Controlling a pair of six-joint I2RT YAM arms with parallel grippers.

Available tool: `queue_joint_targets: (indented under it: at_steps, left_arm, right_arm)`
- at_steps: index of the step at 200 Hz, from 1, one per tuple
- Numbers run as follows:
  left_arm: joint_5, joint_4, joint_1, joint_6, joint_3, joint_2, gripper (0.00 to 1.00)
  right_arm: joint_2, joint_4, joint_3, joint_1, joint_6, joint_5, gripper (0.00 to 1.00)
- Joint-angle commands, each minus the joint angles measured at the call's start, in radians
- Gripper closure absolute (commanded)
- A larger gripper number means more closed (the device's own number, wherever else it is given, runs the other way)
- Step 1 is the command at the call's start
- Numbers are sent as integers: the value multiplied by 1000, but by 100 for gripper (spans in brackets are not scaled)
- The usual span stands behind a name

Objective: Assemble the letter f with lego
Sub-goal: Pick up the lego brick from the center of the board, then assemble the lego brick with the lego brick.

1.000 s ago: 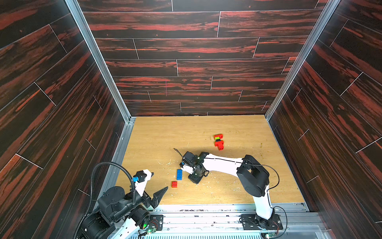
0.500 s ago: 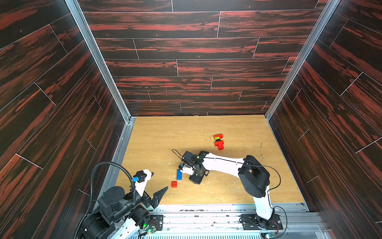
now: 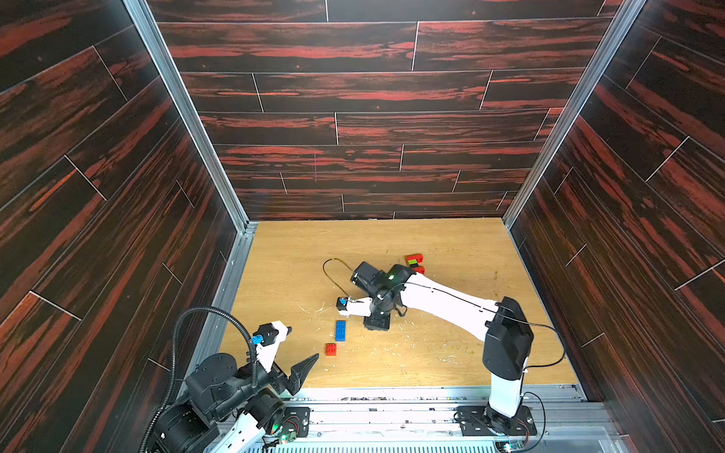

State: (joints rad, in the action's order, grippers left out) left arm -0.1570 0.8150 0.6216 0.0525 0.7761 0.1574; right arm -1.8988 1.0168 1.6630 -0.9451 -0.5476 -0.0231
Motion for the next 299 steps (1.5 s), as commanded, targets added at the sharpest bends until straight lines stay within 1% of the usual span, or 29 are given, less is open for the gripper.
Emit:
queue_joint_targets:
  at_steps: [1, 31, 71, 211, 299]
  left_arm:
    - [-2, -4, 4, -3, 4, 3, 0]
    - [-3, -4, 3, -4, 6, 4, 0]
    - [-4, -4, 3, -3, 6, 11, 0]
    - [-2, -3, 2, 1, 6, 13, 0]
    - [-1, -4, 3, 0, 6, 12, 0]
  right_arm:
    - [21, 54, 34, 42, -107, 51, 70]
    - [18, 39, 47, 89, -160, 64, 70]
    - [3, -16, 22, 110, -196, 73, 70]
    - [-146, -41, 87, 118, -204, 38, 70]
    - [-186, -38, 110, 117, -212, 18, 70]
